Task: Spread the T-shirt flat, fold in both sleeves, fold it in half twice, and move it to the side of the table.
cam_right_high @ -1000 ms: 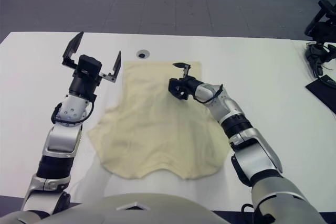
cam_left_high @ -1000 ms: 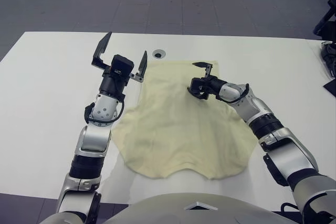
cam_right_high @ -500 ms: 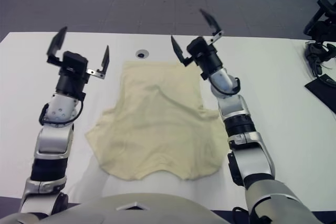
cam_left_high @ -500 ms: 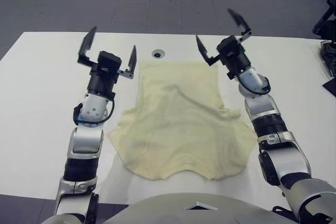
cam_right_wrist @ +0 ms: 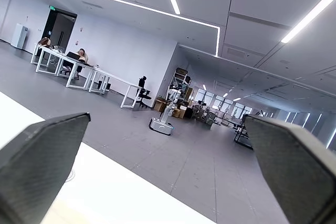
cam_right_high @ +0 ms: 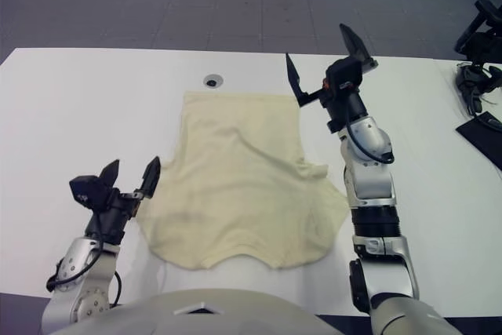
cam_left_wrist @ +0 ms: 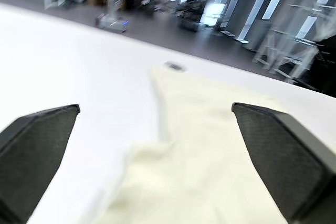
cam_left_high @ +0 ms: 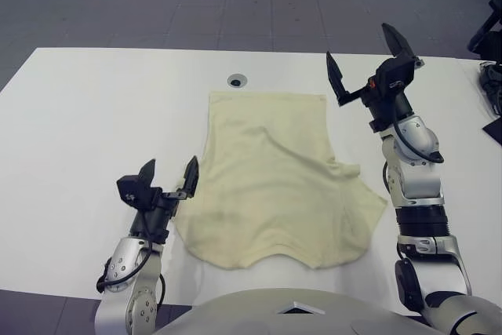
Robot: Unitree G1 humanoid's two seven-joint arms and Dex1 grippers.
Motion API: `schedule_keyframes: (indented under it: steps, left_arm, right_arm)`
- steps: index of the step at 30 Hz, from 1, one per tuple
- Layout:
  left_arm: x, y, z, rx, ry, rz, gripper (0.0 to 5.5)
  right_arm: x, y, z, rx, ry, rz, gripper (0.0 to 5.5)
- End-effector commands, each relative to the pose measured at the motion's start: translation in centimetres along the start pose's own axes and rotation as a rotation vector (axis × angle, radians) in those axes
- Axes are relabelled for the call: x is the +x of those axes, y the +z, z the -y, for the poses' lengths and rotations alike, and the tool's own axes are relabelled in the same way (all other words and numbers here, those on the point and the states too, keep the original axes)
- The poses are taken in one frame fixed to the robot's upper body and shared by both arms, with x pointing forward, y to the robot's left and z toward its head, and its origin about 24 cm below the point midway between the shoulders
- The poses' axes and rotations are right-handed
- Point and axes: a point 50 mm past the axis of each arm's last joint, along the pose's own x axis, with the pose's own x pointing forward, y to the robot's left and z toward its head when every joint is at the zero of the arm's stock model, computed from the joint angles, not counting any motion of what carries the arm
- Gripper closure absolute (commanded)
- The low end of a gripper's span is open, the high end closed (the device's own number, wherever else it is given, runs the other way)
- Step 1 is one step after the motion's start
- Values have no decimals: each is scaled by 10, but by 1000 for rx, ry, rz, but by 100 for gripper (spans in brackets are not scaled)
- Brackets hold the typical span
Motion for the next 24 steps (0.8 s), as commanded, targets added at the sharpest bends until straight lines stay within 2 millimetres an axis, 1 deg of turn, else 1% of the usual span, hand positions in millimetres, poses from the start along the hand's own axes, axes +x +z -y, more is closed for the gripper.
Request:
schedule_keyframes:
  steps: [1, 3, 6, 9, 12, 18, 19, 20, 21, 24]
  left_arm:
    - [-14, -15, -7, -139, 130, -70, 12]
    - [-19, -22, -6, -164, 164, -99, 12]
    - [-24, -23, -8, -155, 220, -108, 12]
    - [-24, -28, -7, -162, 226, -146, 12]
    - [-25, -31, -5, -172, 222, -179, 12]
    - [-24, -34, -3, -182, 208, -217, 115]
    - [-24, -35, -2, -184, 203, -224, 144]
    - [-23, -36, -1, -189, 201, -231, 153]
    - [-23, -36, -1, -191, 200, -234, 178]
    - [-22, -37, 1, -186, 188, -242, 230]
  right_arm:
    - [2, 6, 8, -22, -14, 5, 10]
    - [2, 8, 9, -26, -14, 8, 10]
    - [2, 10, 10, -35, -16, 8, 10]
    - [1, 9, 11, -38, -24, 2, 10]
    - [3, 7, 7, -33, -17, -2, 10]
    - [5, 6, 2, -25, -7, -5, 10]
    - [5, 6, 2, -25, -5, -5, 10]
    - [5, 6, 1, -24, -4, -5, 10]
    - [5, 5, 0, -23, -2, -6, 10]
    - [5, 4, -3, -21, 2, -9, 10]
